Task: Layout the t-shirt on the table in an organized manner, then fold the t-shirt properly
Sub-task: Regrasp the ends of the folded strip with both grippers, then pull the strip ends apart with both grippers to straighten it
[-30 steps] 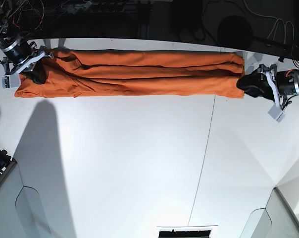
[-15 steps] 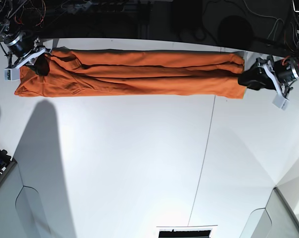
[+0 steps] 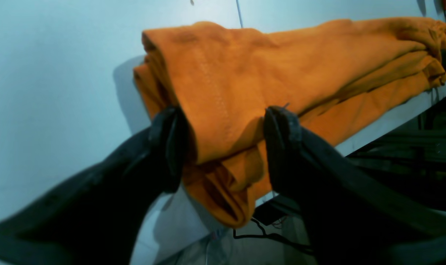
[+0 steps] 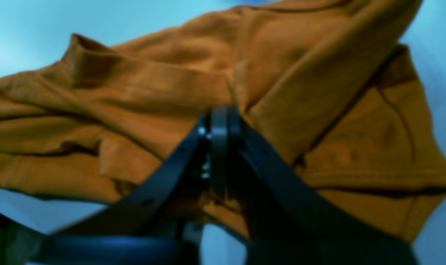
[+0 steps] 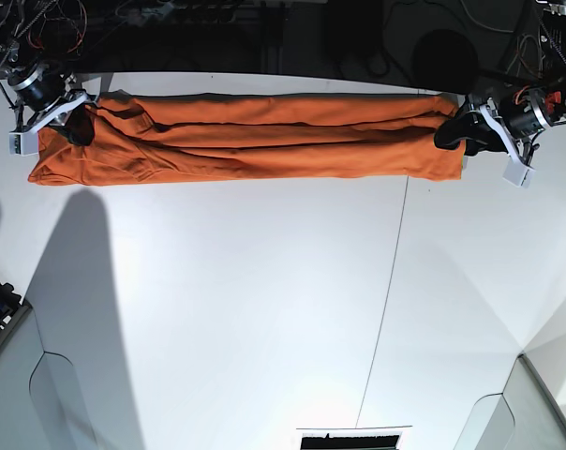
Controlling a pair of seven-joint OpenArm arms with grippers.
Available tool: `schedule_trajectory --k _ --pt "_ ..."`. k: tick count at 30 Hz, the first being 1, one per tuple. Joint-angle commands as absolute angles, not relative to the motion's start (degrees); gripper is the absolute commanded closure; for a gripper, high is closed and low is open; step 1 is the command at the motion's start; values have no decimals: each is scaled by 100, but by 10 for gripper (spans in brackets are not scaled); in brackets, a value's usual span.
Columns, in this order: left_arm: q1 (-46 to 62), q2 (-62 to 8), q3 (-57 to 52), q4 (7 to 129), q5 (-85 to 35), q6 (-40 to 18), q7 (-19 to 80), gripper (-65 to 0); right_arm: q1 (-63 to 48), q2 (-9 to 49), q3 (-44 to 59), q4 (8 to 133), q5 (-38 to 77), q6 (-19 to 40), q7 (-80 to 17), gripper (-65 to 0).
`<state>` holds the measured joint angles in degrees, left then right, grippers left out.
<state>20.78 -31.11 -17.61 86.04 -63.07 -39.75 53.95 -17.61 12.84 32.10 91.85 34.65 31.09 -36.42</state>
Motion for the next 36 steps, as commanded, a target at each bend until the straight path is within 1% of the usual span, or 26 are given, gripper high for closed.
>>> schedule_trajectory --k 1,4,5,7,8,11,12,14,16,20,24,31,36 --pt "2099 -3210 -1791 8667 -6250 -4000 5478 -362 -1745 1363 3223 9249 3498 3131 -3588 0" --pt "2097 -3210 -1767 8667 -6276 -4000 5485 -353 -1680 1361 3223 9249 3494 3129 -3590 0" --pt "2097 -3210 -1737 8670 -6276 -4000 5485 -320 -1653 1361 3223 9249 3494 3129 -3590 0" --pt "2097 -3208 -1623 8667 -6276 -4000 5476 -197 -1601 1361 3223 9249 3494 3131 -3597 0" --pt "2097 -3210 -1544 8667 -6278 -4000 5417 -147 -1584 1361 3223 9249 3496 3131 -3601 0" --pt "2095 -3210 -1284 8667 -6208 -4000 5019 -57 -1557 1361 3223 9249 3518 3129 -3599 0" --pt "2088 -3210 -1221 8667 -6086 -4000 4866 -9 -1559 1361 3223 9249 3544 3129 -3601 0" --pt "2040 -3208 -1188 8667 -5684 -4000 4641 0 -1559 1361 3223 9249 3557 3129 -3603 0" --pt "1918 -3227 -1192 8667 -5398 -4000 4626 0 -1559 1363 3223 9249 3557 3129 -3601 0" --pt "1584 -3306 -1192 8667 -5111 -4000 4641 0 -1559 1363 3223 9249 3566 3129 -3601 0" --pt "1269 -3538 -1192 8667 -4897 -4000 4657 0 -1559 1361 3223 9249 3835 3131 -3603 0" --pt "805 -4040 -1192 8661 -4840 -4000 4652 0 -1559 1358 3223 9251 4125 3131 -3603 0" --pt "670 -4252 -1190 8661 -4917 -4000 4674 0 -1559 1319 3223 9251 4147 3131 -3603 0"
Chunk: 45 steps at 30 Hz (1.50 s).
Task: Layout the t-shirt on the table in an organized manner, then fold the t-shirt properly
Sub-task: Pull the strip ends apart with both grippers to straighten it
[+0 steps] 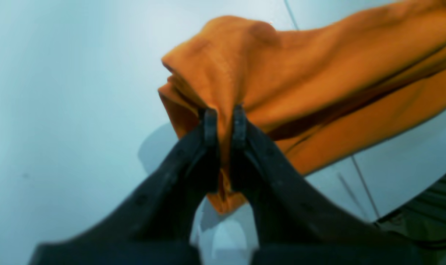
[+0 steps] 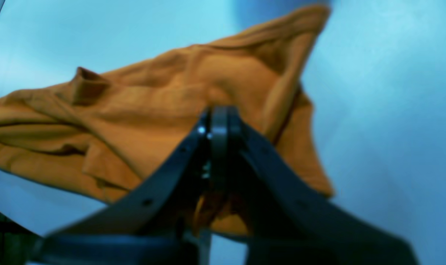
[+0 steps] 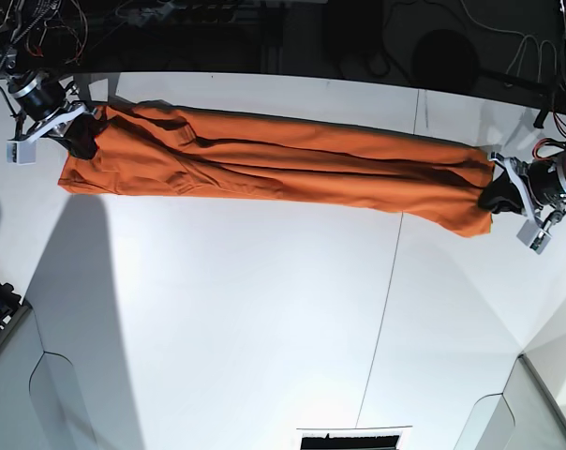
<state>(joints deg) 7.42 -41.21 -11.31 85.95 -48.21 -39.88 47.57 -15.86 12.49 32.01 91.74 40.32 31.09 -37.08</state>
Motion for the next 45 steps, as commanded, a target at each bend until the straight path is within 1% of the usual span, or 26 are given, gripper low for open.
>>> schedule_trajectory --k 1,4,6,7,9,10,11,12,14,16,21,27,34,37,38,39,41,42,45 --pt "679 -4254 -1190 8661 -5028 -4000 4733 0 -1559 1317 3223 9251 4147 3131 -3603 0" --pt "714 -4254 -1190 8661 -5474 -4000 5100 0 -1559 1317 3223 9251 4156 3133 -3603 0" --pt "799 -4252 -1190 8661 -5551 -4000 5111 0 -1562 1317 3223 9251 4156 3133 -3605 0" --pt "856 -4252 -1190 8661 -5546 -4000 5100 -47 -1562 1317 3223 9251 4154 3133 -3610 0" --pt "943 -4254 -1190 8661 -5537 -4000 5078 -249 -1559 1317 3223 9251 4156 3133 -3623 0" --pt "961 -4252 -1190 8661 -5500 -4000 5057 -335 -1559 1317 3223 9251 4158 3133 -3623 0" --pt "969 -4254 -1190 8661 -5426 -4000 4995 -387 -1559 1317 3223 9251 4158 3133 -3623 0" --pt "967 -4254 -1192 8661 -5275 -3872 4908 -405 -1559 1317 3223 9251 4156 3133 -3625 0" --pt "952 -4254 -1192 8659 -4895 -3518 4742 -405 -1562 1317 3223 9251 4154 3133 -3632 0" --pt "956 -4252 -1192 8654 -4836 -3358 4751 -405 -1564 1317 3223 9251 4156 3133 -3704 0" --pt "939 -4224 -1192 8399 -4954 -3361 4772 -405 -1562 1317 3223 9251 4156 3133 -3758 0" --pt "738 -3894 -1192 7524 -5207 -3391 4783 -405 -1564 1317 3223 9251 4158 3133 -3776 0" --pt "716 -3551 -1192 7456 -5658 -3844 4982 -404 -1575 1319 3223 9251 4154 3133 -3824 0" --pt "722 -3417 -1190 7456 -5627 -3863 5107 -394 -1575 1319 3223 9251 4136 3133 -3822 0" --pt "751 -3391 -1190 7456 -5610 -3863 5105 -347 -1575 1317 3223 9251 4141 3133 -3820 0" --pt "770 -3363 -1190 7456 -5610 -3868 5078 -261 -1575 1317 3223 9251 4139 3133 -3820 0" --pt "805 -3315 -1190 7456 -5579 -4000 5033 -46 -1573 1317 3223 9251 4143 3133 -3817 0" --pt "812 -3301 -1190 7456 -5586 -4000 5015 0 -1573 1317 3223 9251 4145 3133 -3815 0" --pt "781 -3330 -1192 7465 -5577 -4000 4899 0 -1573 1319 3223 9251 4158 3133 -3820 0"
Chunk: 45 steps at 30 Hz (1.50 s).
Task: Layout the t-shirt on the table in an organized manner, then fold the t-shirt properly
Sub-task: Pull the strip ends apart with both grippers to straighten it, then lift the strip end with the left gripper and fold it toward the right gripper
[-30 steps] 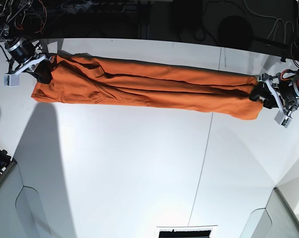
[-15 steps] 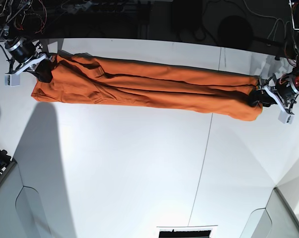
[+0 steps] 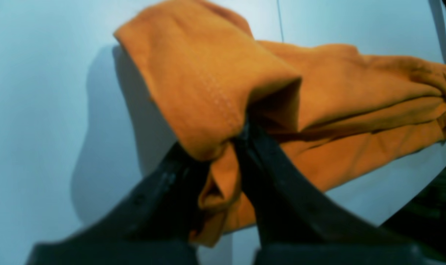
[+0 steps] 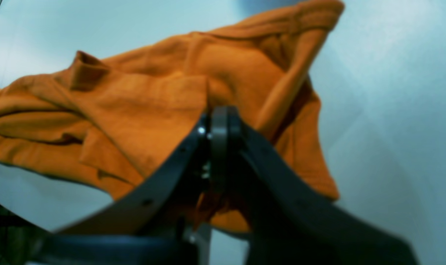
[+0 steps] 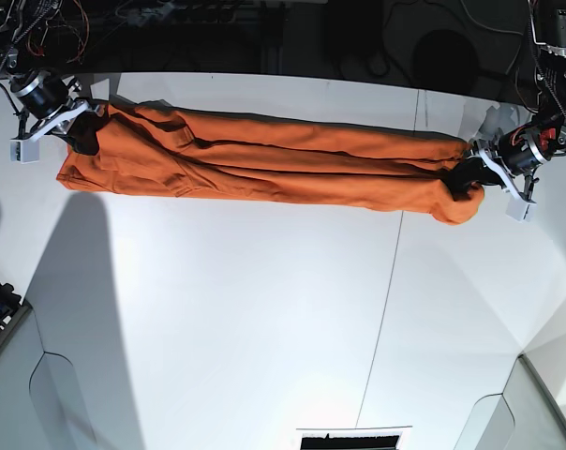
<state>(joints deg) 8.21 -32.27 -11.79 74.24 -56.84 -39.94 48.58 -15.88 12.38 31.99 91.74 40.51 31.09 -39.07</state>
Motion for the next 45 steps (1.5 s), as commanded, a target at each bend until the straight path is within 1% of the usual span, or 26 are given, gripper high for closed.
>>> schedule_trajectory --k 1,5,8,11,19,22,26,32,40,41,45 --pt "749 -3361 -1210 7467 -5533 -4000 4862 0 -1573 1319 3223 9251 4158 3133 -3817 0" --pt "534 -3509 -1476 7516 -5461 -4000 4956 0 -1575 1319 3223 9251 4156 3133 -3822 0" --pt "532 -3695 -1553 7837 -5570 -4000 5179 0 -1573 1319 3223 9251 4156 3133 -3820 0" --pt "738 -3826 -1522 8460 -5765 -4000 5297 0 -1573 1317 3223 9251 4158 3133 -3817 0" --pt "1450 -3710 -1494 10409 -5763 -4000 5271 0 -1573 1315 3223 9249 4136 3133 -3820 0" --pt "1525 -3699 -1319 10899 -5662 -4000 5234 0 -1575 1315 3223 9249 4073 3133 -3822 0" --pt "1520 -3673 -797 11205 -5256 -3933 5015 0 -1575 1315 3223 9249 4005 3133 -3824 0" --pt "1507 -3162 -163 11222 -4886 -3813 4910 0 -1575 1313 3223 9249 4003 3133 -3868 0" --pt "1402 -2565 5 11214 -4768 -3815 4797 0 -1575 1315 3223 9249 4005 3133 -3948 0" --pt "1363 -2526 8 11209 -4711 -3815 4755 -4 -1575 1313 3223 9249 4003 3133 -3948 0" --pt "1203 -2370 10 11135 -4613 -3815 4689 -152 -1575 1313 3223 9249 4003 3133 -3951 0"
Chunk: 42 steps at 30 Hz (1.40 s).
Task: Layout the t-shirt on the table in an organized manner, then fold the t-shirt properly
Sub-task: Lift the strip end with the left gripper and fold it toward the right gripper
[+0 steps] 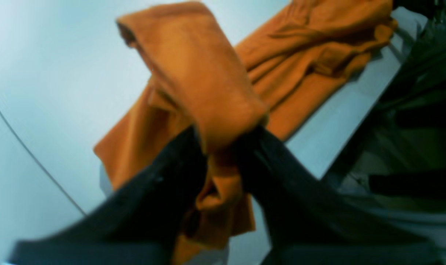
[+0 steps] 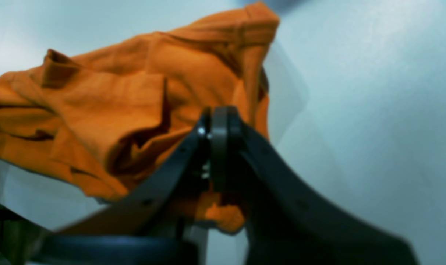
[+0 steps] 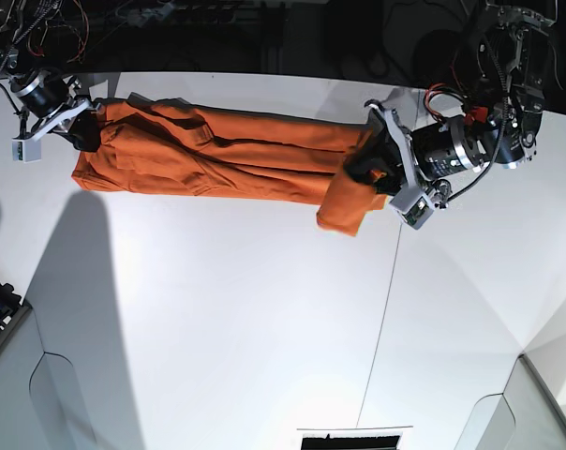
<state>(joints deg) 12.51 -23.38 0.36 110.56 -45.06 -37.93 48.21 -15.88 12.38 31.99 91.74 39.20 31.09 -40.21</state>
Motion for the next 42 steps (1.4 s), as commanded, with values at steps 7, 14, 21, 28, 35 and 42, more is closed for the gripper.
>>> schedule_trajectory --k 7,14,21,28,35,42 --pt "1122 -2088 580 10735 -4344 -3817 4475 -369 -1575 1313 3223 9249 4003 3133 -3951 0" --pt "1063 -1581 932 10691 -4082 -3813 4484 -369 -1575 1315 3223 9249 3983 3133 -3970 0" --pt "1033 -1669 572 10698 -4436 -3815 4639 -369 -1573 1317 3223 9249 3990 3155 -3966 0" --pt "1035 -2010 91 10696 -4580 -3819 4657 -369 -1573 1330 3227 9445 4565 3284 -4193 0" --pt "1114 -2340 30 10685 -4438 -3824 4654 -369 -1573 1330 3354 10455 4604 3280 -4539 -229" --pt "1162 -2493 30 10514 -4342 -3819 4654 -369 -1557 1334 3730 10388 3771 2967 -4040 -381"
